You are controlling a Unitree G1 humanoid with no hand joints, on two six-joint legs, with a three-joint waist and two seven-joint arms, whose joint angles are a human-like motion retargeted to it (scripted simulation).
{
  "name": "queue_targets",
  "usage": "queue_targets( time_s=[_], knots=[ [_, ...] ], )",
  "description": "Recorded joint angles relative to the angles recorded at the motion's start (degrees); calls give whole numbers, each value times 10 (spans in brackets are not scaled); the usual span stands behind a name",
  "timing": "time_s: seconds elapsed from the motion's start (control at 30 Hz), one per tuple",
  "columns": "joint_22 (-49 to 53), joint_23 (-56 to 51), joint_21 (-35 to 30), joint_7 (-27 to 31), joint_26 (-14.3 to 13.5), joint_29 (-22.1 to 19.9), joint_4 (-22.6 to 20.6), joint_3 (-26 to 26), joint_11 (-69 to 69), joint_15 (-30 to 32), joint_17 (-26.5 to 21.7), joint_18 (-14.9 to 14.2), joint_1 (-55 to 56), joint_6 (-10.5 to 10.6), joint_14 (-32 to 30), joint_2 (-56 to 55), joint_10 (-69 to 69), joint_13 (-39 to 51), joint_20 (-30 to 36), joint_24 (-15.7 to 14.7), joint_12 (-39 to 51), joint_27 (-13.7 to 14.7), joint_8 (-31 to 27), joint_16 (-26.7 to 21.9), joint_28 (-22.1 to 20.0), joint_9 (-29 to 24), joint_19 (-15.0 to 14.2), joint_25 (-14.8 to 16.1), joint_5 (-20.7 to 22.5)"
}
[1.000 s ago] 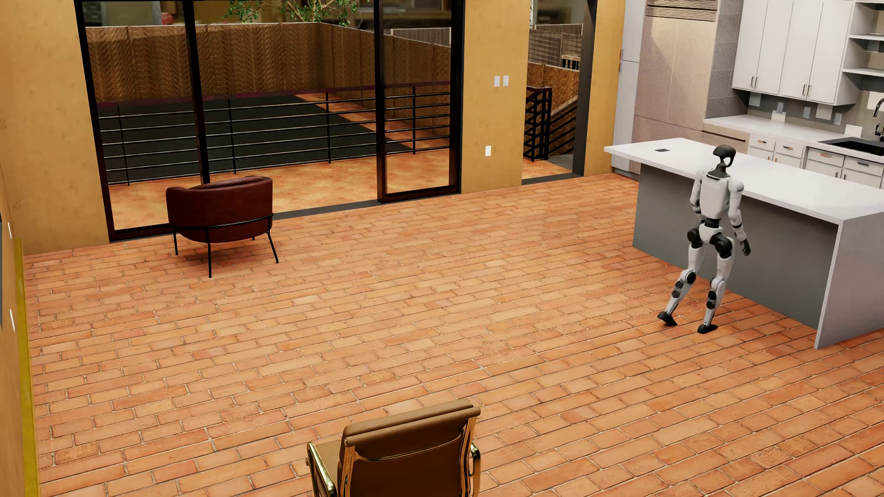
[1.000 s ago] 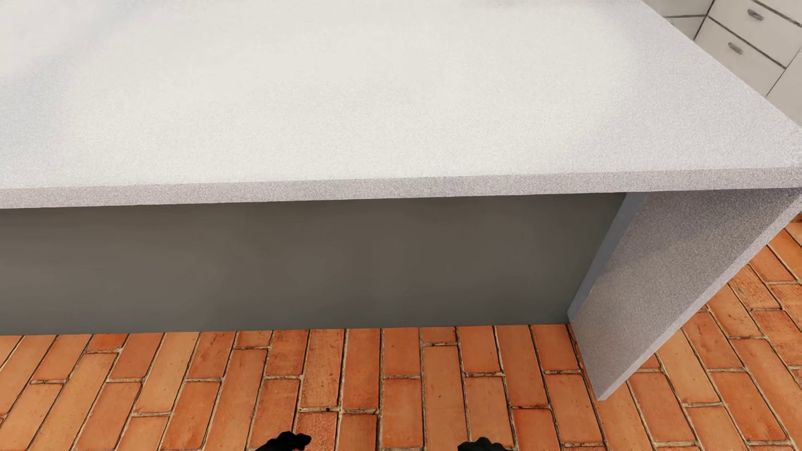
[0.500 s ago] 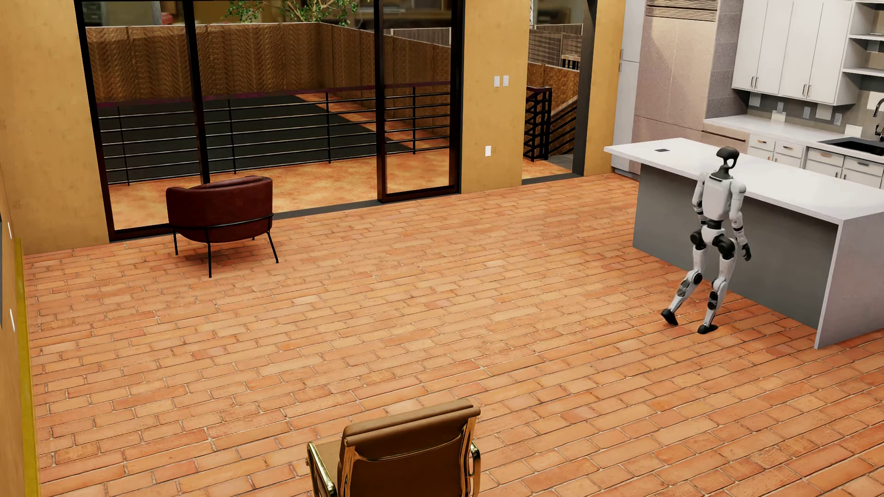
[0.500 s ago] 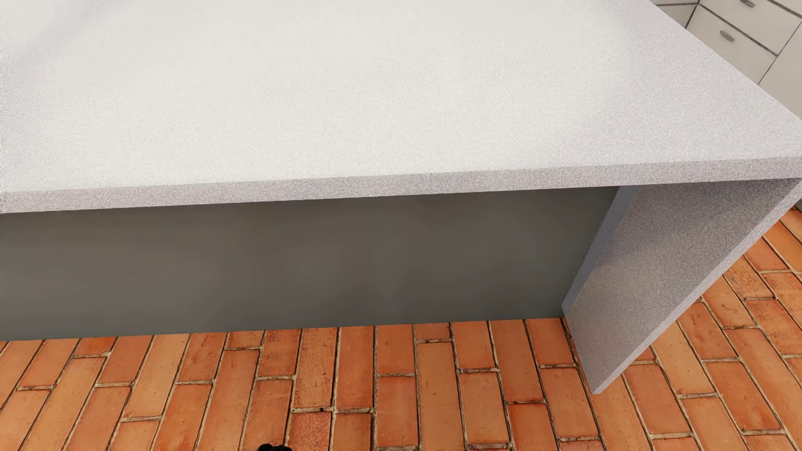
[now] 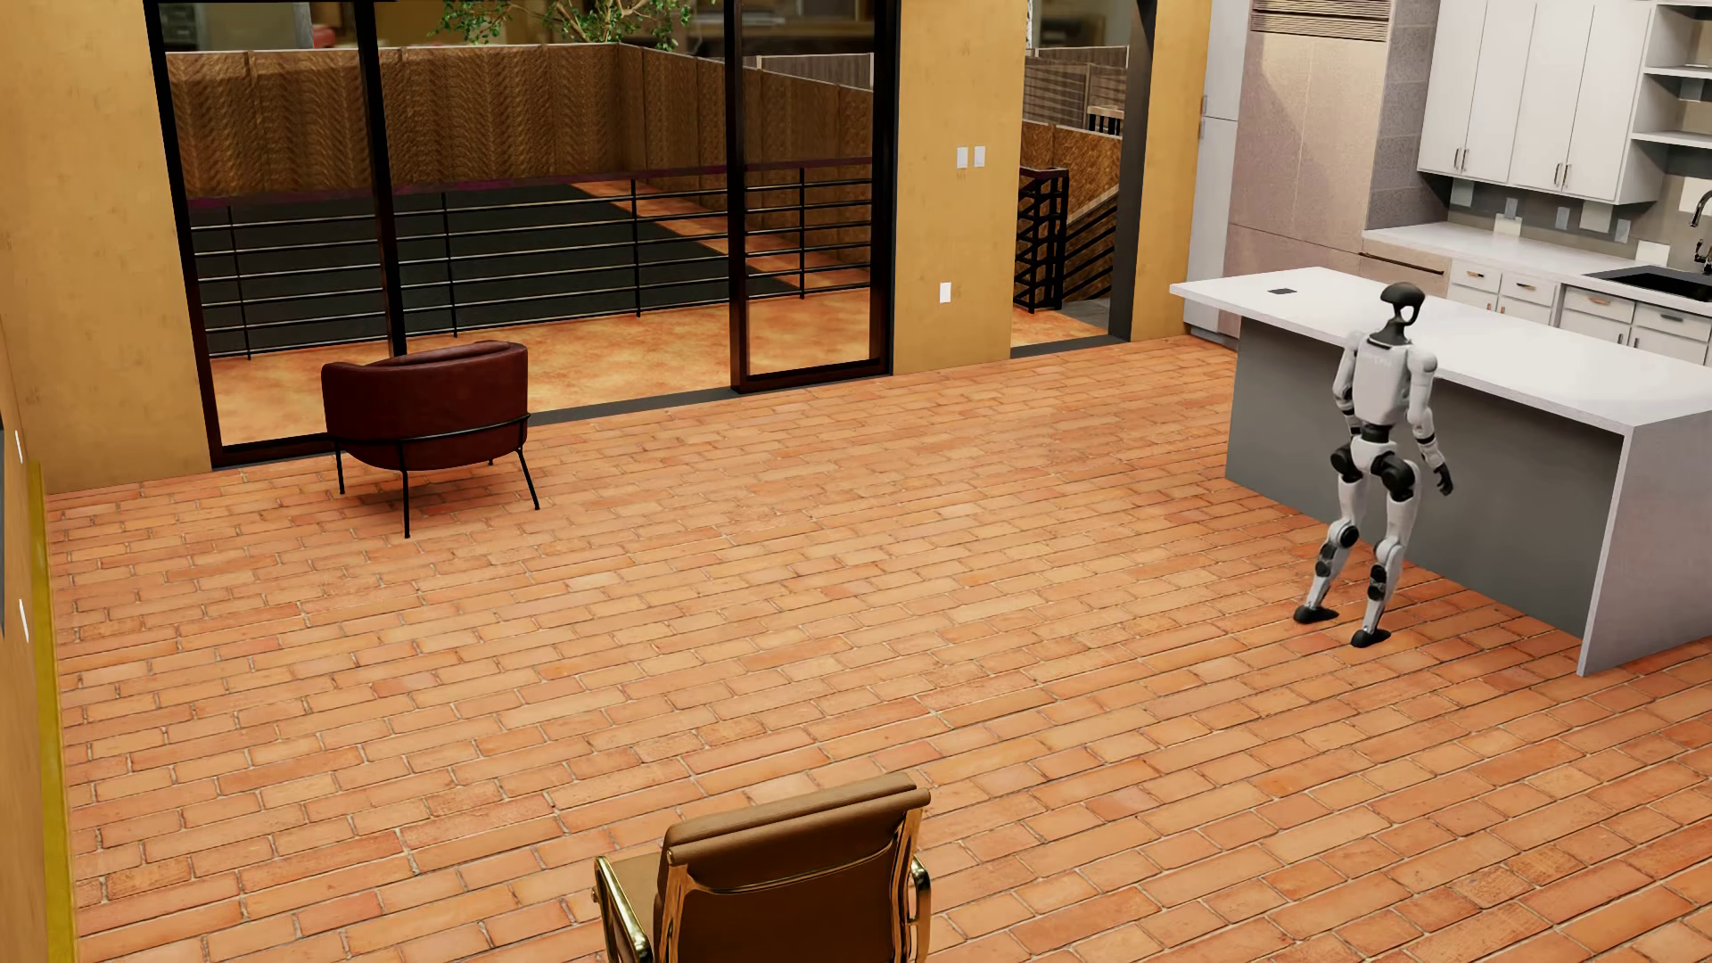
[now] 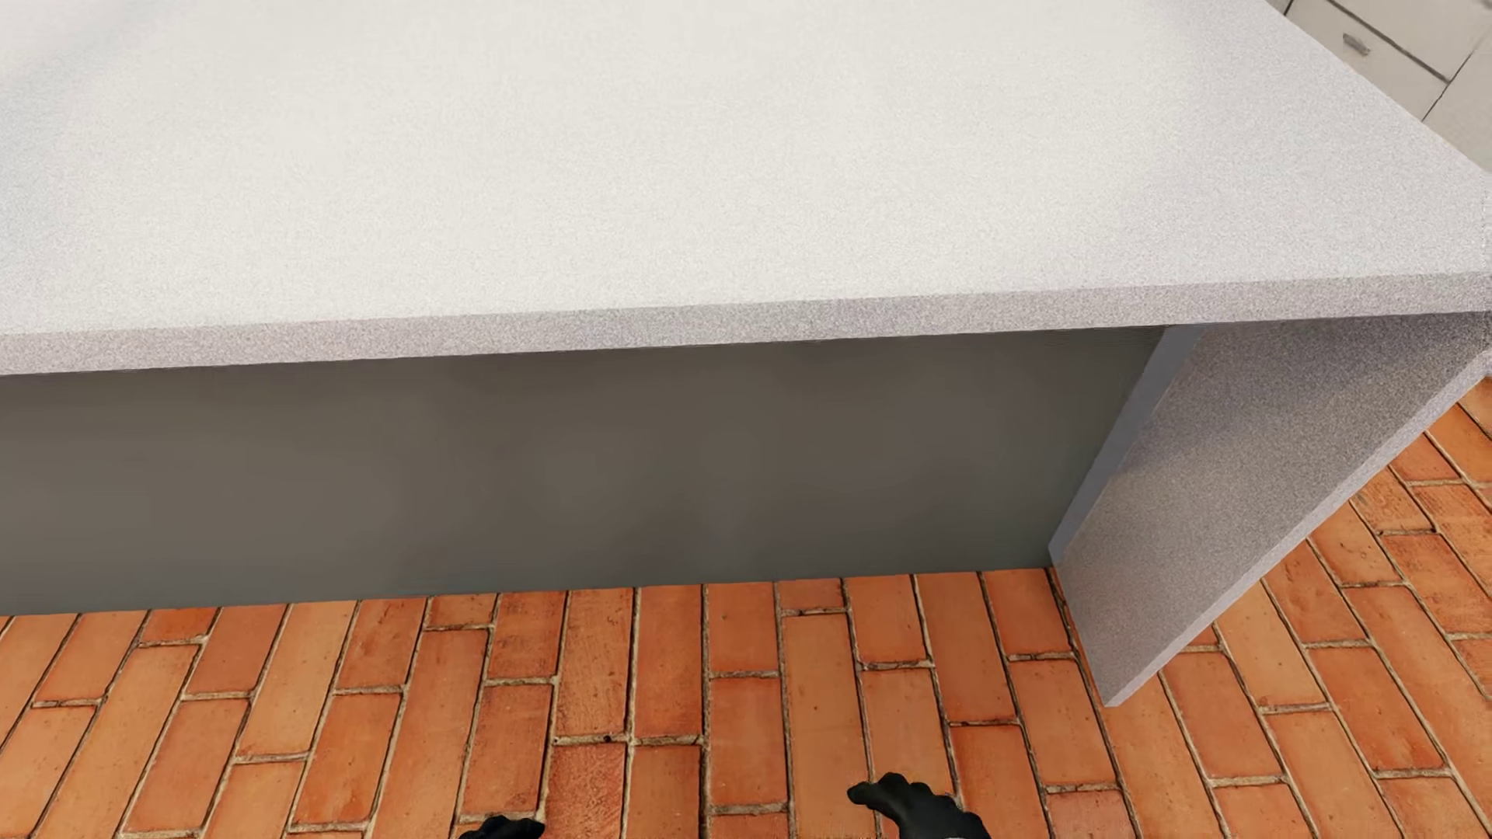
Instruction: Approach the counter
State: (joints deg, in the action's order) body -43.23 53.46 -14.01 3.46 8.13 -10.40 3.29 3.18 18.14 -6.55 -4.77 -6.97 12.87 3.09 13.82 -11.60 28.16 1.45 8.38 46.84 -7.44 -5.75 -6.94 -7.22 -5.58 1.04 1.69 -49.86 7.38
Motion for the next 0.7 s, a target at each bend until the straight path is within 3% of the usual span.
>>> queue_targets(
  time_s=[0.1, 0.17, 0.27, 0.33, 0.7],
  knots=[
    [-10, 4, 5, -29, 1, -6, -7, 1, -9, 5, -1, 38, -38, -4, -13, 7, -68, -11, 3, 2, 2, -6, -10, 5, 2, 2, -9, 6, -12],
    [-23, 5, 14, -26, 4, -24, -21, 2, -11, 5, -1, 45, -53, -10, -24, 11, -99, -29, 11, 8, 12, -14, -7, 9, 8, 3, -16, 11, -26],
    [-30, 7, 8, -19, -5, -83, -42, -1, -10, 4, 9, 54, -65, -19, -33, 11, -124, -49, 6, 9, 23, -63, -3, 12, 0, 4, -28, -3, -47],
    [-27, 22, -5, -22, -10, -94, -51, -4, -7, 5, 13, 60, -66, -24, -37, 7, -130, -48, -5, 3, 22, -80, -6, 16, -10, 6, -35, -7, -56],
    [-63, -65, -38, -69, 9, -85, -59, -9, 65, 24, 5, 80, -36, -53, -36, -59, -109, -10, -3, 11, 27, -29, -21, 8, -2, 7, -53, 36, -62]
  ],
)
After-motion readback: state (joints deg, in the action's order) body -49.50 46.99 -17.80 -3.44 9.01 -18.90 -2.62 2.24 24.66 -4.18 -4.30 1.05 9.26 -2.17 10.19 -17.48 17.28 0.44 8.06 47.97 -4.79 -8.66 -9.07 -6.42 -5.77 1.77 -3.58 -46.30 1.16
